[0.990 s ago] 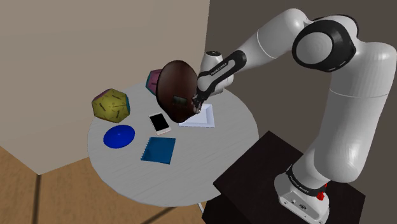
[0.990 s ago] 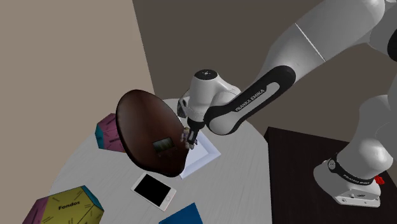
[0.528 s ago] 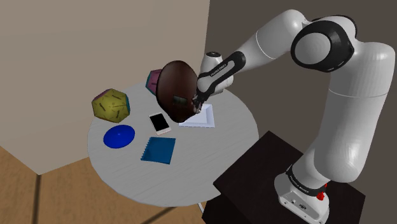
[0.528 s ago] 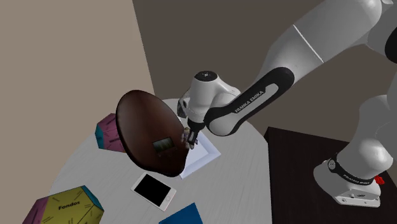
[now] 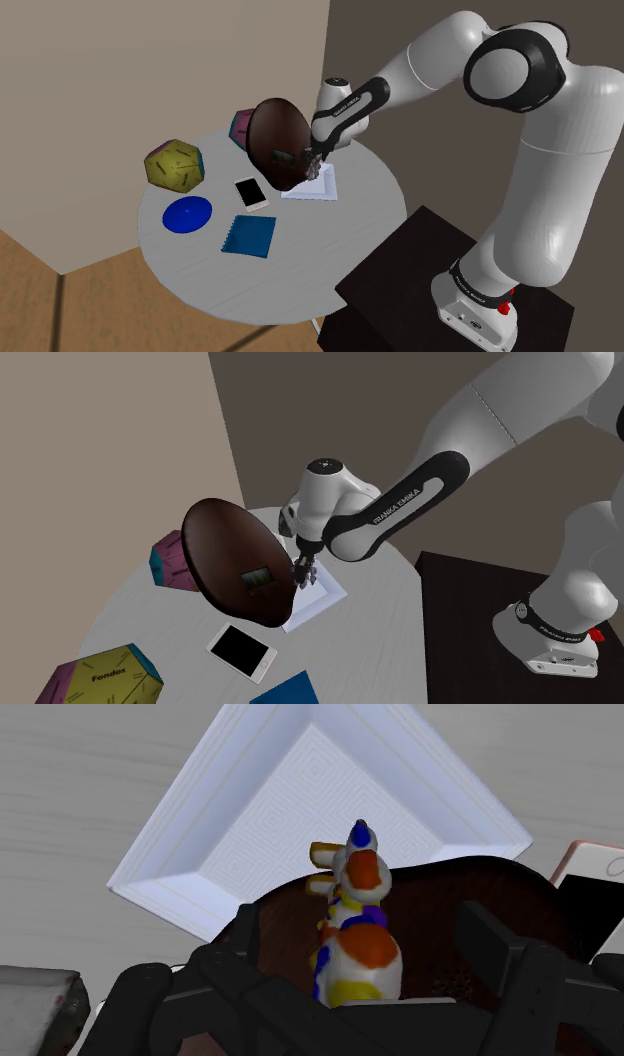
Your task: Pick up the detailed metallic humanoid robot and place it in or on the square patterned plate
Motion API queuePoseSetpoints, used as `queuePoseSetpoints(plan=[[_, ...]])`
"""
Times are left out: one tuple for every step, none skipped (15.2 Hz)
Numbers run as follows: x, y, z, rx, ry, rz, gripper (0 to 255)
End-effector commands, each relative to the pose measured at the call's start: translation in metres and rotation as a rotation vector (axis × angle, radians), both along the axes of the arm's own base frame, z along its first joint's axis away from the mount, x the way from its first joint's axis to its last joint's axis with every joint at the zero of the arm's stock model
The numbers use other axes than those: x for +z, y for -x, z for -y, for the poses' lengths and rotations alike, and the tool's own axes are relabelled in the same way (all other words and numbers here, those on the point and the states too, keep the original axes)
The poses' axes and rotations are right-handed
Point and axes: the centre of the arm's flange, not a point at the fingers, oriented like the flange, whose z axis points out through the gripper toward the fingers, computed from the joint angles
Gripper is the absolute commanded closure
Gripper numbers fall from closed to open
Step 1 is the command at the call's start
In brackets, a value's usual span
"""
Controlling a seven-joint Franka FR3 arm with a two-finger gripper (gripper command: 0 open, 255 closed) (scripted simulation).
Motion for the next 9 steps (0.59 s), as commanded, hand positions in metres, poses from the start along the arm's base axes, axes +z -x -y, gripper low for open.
queuePoseSetpoints(plan=[[0.023,0.004,0.001,0.0,0.0,-0.001,0],[0.034,0.005,0.001,0.0,0.0,-0.001,0],[0.034,0.005,0.001,0.0,0.0,-0.001,0],[0.034,0.005,0.001,0.0,0.0,-0.001,0],[0.034,0.005,0.001,0.0,0.0,-0.001,0],[0.034,0.005,0.001,0.0,0.0,-0.001,0],[0.034,0.005,0.001,0.0,0.0,-0.001,0],[0.034,0.005,0.001,0.0,0.0,-0.001,0],[0.034,0.005,0.001,0.0,0.0,-0.001,0]])
